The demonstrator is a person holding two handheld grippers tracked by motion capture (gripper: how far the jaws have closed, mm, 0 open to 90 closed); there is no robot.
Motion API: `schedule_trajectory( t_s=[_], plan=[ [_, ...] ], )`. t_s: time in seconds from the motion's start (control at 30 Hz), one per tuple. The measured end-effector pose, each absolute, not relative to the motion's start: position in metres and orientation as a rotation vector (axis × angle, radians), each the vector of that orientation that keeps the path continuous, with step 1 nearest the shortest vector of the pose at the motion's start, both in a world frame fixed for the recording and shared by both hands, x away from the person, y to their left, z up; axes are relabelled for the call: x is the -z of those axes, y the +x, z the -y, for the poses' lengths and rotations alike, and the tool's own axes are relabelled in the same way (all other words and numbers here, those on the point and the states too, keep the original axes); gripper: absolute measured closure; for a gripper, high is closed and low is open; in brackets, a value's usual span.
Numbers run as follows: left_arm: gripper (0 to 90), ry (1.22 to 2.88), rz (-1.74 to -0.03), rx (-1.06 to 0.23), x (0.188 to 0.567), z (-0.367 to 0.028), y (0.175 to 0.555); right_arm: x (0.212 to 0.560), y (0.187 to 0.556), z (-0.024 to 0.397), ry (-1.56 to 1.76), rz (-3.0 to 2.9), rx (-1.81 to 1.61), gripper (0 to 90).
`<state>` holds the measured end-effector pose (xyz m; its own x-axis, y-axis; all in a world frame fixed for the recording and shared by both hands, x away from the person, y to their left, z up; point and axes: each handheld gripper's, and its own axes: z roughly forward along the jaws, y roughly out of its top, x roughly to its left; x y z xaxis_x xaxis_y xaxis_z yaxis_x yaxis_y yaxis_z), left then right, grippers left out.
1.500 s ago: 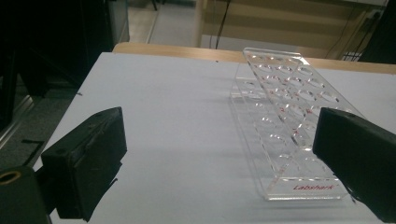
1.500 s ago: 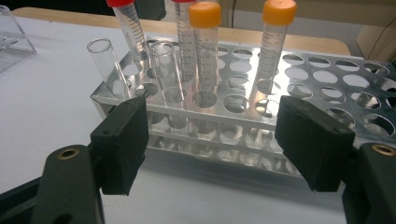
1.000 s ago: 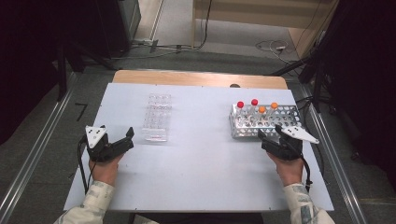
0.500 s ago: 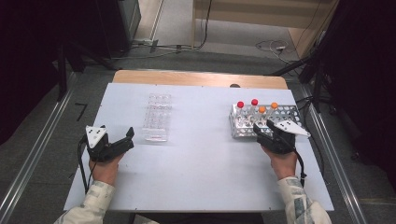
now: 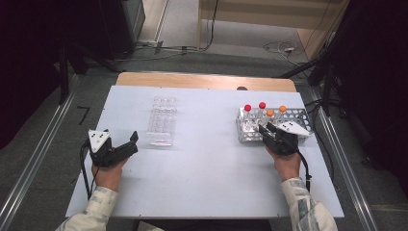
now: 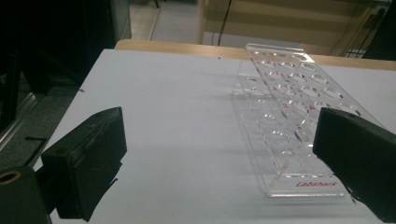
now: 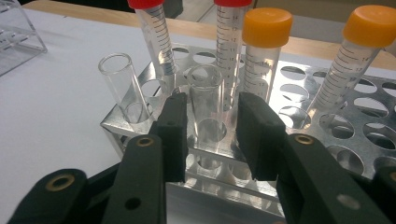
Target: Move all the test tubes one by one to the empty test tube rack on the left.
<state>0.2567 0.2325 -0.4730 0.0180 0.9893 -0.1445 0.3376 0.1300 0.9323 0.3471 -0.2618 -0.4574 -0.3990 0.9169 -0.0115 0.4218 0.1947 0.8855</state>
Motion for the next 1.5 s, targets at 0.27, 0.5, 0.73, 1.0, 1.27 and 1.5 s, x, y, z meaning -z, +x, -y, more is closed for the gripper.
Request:
schedule_trajectory(
  t_s=[0.27,0.5,0.73,1.0,1.27,1.5],
  plan=[
    [3.1,1.362,-1.488,-0.890,0.473,-0.232,0.257,0.458,0.350,0.258,1.231,-1.918,-1.143,71.8],
    [3.1,1.364,-1.493,-0.888,0.473,-0.233,0.256,0.454,0.349,0.258,1.217,-1.899,-1.149,73.2],
    [3.2,1.365,-1.488,-0.889,0.473,-0.233,0.256,0.446,0.346,0.259,1.202,-1.878,-1.171,73.3],
    [3.2,1.358,-1.489,-0.891,0.472,-0.233,0.256,0.430,0.342,0.263,1.188,-1.841,-1.219,73.4],
    [3.2,1.362,-1.473,-0.896,0.471,-0.232,0.255,0.420,0.334,0.266,1.170,-1.832,-1.250,73.5],
    [3.2,1.367,-1.464,-0.896,0.470,-0.231,0.253,0.409,0.321,0.270,1.157,-1.833,-1.282,73.5]
  ],
)
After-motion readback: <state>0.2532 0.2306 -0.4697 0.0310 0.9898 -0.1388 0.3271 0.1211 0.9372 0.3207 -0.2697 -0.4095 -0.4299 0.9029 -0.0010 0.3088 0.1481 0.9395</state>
